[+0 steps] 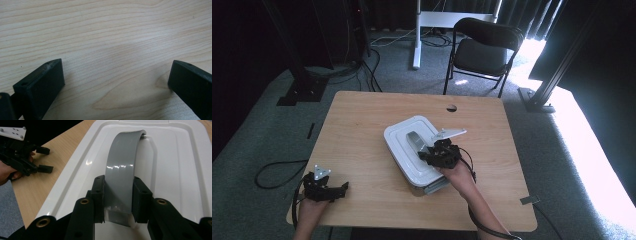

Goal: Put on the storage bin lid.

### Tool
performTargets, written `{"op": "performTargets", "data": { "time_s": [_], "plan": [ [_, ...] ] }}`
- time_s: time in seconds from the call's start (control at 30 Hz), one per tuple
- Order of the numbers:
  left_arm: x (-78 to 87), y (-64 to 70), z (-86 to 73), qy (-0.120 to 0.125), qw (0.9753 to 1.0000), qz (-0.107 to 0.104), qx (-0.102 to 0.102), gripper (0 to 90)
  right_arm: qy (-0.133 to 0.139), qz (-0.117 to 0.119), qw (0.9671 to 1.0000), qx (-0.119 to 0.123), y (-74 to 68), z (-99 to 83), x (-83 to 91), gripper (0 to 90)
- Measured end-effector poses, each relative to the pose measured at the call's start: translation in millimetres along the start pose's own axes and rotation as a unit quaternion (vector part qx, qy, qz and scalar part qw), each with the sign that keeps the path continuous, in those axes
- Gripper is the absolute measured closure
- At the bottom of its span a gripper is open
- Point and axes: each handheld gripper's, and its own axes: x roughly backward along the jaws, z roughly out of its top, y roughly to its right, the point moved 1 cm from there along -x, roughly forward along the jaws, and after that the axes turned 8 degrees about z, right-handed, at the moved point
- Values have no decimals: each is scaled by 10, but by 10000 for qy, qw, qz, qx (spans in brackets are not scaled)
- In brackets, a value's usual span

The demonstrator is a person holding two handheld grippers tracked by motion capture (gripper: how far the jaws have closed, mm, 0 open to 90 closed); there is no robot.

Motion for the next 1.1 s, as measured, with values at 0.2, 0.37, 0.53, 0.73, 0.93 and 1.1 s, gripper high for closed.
{"op": "performTargets", "data": {
  "time_s": [0.2, 0.37, 0.53, 0.73, 0.93, 1.1],
  "plan": [
    [0, 0, -1, -1, 10000, -1, 0, 9, -35, 10, 10000, 76, -31, -13, -26, 678],
    [0, 0, 0, -2, 10000, 0, 0, 9, -16, 74, 10000, 46, -28, -45, 6, 678],
    [0, 3, 1, -3, 10000, 12, 17, 9, 91, 127, 9999, -4, -33, -127, -3, 681],
    [3, 7, -1, -9, 10000, 35, 41, 9, 76, 185, 9998, 35, -37, -112, -9, 659],
    [-6, 14, 12, -13, 10000, 64, 75, 8, 180, 243, 9995, -5, 18, -99, 122, 356],
    [-11, 21, 41, -89, 9999, 128, 48, 1, 508, 119, 9986, -129, 145, -99, 293, 169]
  ]
}}
